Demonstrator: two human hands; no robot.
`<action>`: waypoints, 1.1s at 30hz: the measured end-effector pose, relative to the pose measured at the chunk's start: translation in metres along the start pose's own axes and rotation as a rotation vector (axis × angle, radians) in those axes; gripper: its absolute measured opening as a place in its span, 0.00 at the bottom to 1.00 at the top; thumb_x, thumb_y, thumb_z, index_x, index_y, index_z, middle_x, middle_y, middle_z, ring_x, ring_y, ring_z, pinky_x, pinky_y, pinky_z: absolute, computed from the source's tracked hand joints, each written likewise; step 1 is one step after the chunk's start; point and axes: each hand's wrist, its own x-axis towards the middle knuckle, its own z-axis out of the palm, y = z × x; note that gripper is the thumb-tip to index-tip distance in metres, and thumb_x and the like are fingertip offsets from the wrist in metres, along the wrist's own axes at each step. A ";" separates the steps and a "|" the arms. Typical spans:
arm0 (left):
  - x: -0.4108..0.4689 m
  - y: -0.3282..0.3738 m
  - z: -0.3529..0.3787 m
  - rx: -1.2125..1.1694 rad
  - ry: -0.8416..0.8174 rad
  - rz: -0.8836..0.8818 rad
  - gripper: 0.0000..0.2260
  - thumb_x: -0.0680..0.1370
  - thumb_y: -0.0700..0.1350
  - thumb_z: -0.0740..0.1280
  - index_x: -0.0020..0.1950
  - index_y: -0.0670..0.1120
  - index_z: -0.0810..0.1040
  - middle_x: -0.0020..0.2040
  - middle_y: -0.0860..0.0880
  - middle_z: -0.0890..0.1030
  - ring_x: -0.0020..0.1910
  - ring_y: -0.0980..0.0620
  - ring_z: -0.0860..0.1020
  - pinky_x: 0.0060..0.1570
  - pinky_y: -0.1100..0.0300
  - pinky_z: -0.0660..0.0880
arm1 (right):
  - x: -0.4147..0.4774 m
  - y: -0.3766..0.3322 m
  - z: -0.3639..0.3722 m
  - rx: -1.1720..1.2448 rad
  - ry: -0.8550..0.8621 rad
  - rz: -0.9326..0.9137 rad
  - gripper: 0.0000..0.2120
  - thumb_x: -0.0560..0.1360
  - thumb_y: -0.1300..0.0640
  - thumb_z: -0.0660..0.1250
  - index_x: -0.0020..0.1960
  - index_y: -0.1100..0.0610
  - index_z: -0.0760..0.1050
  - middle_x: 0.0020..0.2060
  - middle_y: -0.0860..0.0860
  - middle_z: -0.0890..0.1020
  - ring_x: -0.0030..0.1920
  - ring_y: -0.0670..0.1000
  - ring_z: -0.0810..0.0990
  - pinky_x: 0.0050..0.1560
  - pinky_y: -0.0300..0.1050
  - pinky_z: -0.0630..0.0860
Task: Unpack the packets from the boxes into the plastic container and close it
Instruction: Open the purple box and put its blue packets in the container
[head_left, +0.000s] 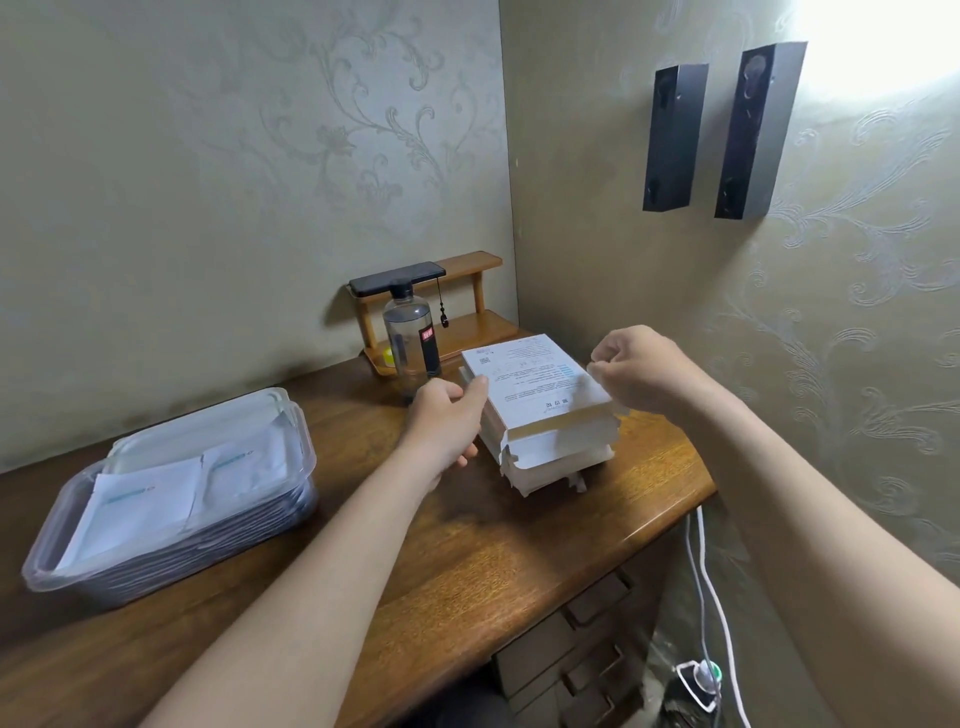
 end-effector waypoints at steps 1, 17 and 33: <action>0.000 -0.001 -0.006 -0.010 0.022 0.000 0.14 0.84 0.58 0.59 0.53 0.49 0.75 0.45 0.46 0.81 0.34 0.50 0.78 0.31 0.59 0.74 | -0.002 -0.007 -0.001 0.008 0.015 -0.013 0.09 0.73 0.57 0.62 0.45 0.57 0.81 0.40 0.53 0.85 0.44 0.54 0.82 0.42 0.48 0.80; -0.088 -0.095 -0.252 0.029 0.491 -0.088 0.12 0.83 0.51 0.64 0.64 0.50 0.69 0.47 0.47 0.81 0.35 0.50 0.80 0.28 0.61 0.73 | -0.093 -0.276 0.170 0.289 -0.407 -0.544 0.06 0.77 0.58 0.67 0.43 0.52 0.80 0.38 0.52 0.83 0.34 0.49 0.79 0.33 0.39 0.75; -0.222 -0.274 -0.416 -0.013 0.847 -0.570 0.11 0.81 0.45 0.64 0.39 0.48 0.76 0.42 0.49 0.81 0.43 0.48 0.79 0.50 0.54 0.76 | -0.231 -0.400 0.397 0.035 -0.813 -0.570 0.03 0.75 0.59 0.63 0.46 0.55 0.76 0.37 0.49 0.79 0.39 0.49 0.78 0.32 0.41 0.69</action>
